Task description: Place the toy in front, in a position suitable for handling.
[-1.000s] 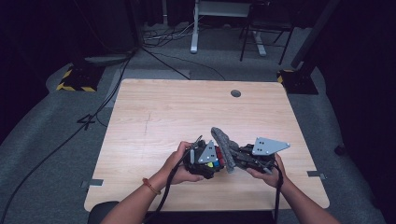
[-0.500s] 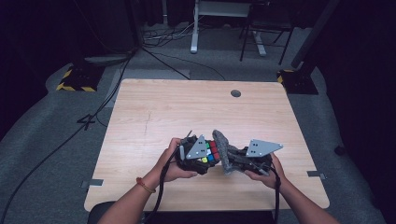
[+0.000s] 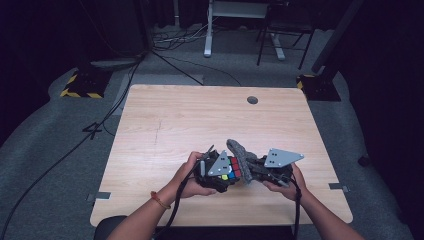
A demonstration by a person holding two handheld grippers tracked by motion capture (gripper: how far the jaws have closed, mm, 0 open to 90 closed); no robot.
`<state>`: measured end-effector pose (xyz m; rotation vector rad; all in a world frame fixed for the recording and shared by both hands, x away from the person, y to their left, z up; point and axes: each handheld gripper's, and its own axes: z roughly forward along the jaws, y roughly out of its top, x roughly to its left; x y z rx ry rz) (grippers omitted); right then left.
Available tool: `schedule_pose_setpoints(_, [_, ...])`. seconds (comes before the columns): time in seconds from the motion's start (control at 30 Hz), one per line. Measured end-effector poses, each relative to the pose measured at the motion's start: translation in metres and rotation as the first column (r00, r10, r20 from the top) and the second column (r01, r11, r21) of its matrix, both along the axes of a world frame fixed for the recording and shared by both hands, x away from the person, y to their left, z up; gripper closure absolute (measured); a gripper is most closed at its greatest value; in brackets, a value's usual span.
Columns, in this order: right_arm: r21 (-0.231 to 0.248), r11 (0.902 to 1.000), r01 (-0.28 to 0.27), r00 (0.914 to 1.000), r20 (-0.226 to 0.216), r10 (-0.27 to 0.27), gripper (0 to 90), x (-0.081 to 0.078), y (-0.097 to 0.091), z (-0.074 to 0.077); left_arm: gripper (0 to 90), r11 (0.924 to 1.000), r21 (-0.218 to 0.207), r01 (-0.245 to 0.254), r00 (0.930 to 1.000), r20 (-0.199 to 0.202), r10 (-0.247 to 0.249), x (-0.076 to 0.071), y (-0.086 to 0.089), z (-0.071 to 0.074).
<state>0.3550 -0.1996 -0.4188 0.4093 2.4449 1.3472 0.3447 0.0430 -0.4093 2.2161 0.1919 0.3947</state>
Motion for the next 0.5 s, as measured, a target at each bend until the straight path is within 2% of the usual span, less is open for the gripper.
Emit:
schedule_pose_setpoints(0.07, [0.001,0.9995,-0.03,0.9992,-0.025,0.03,79.0,0.0,0.001,-0.001,33.4,0.9998,0.0,-0.021,0.9997,0.013,0.021,0.002,0.006,0.001])
schedule_pose_setpoints(0.13, [-0.016,0.9979,-0.064,0.9978,-0.018,0.063,79.0,-0.004,0.004,0.0,33.4,0.9994,-0.013,-0.032,0.9995,0.0,0.032,0.006,0.012,0.001])
schedule_pose_setpoints(0.17, [-0.008,0.9975,-0.071,0.9974,-0.013,0.071,78.9,-0.006,0.004,0.002,33.5,0.9991,-0.022,-0.036,0.9993,-0.01,0.036,0.007,0.014,0.0])
schedule_pose_setpoints(0.23, [0.009,0.9963,-0.085,0.9963,0.009,0.085,78.8,-0.011,0.006,0.006,33.5,0.9991,-0.011,-0.042,0.9991,-0.011,0.042,0.008,0.014,-0.001])
schedule_pose_setpoints(0.3, [0.057,0.9924,-0.11,0.9935,0.037,0.108,78.7,-0.015,0.005,0.012,33.4,0.9995,-0.016,-0.028,0.9993,-0.027,0.027,0.008,0.012,-0.003])
schedule_pose_setpoints(0.37, [0.067,0.9921,-0.106,0.9923,0.07,0.101,78.6,-0.017,0.004,0.015,33.4,0.9999,-0.007,-0.008,0.9996,-0.029,0.007,0.006,0.008,-0.004])
schedule_pose_setpoints(0.43, [0.098,0.9902,-0.099,0.9926,0.081,0.091,78.6,-0.017,0.002,0.017,33.4,0.9998,0.008,0.016,0.9995,-0.027,-0.016,0.003,0.002,-0.006])
schedule_pose_setpoints(0.5, [0.088,0.993,-0.078,0.9937,0.088,0.07,78.7,-0.016,0.001,0.017,33.4,0.9996,0.024,0.018,0.9997,-0.015,-0.018,-0.002,-0.003,-0.006])
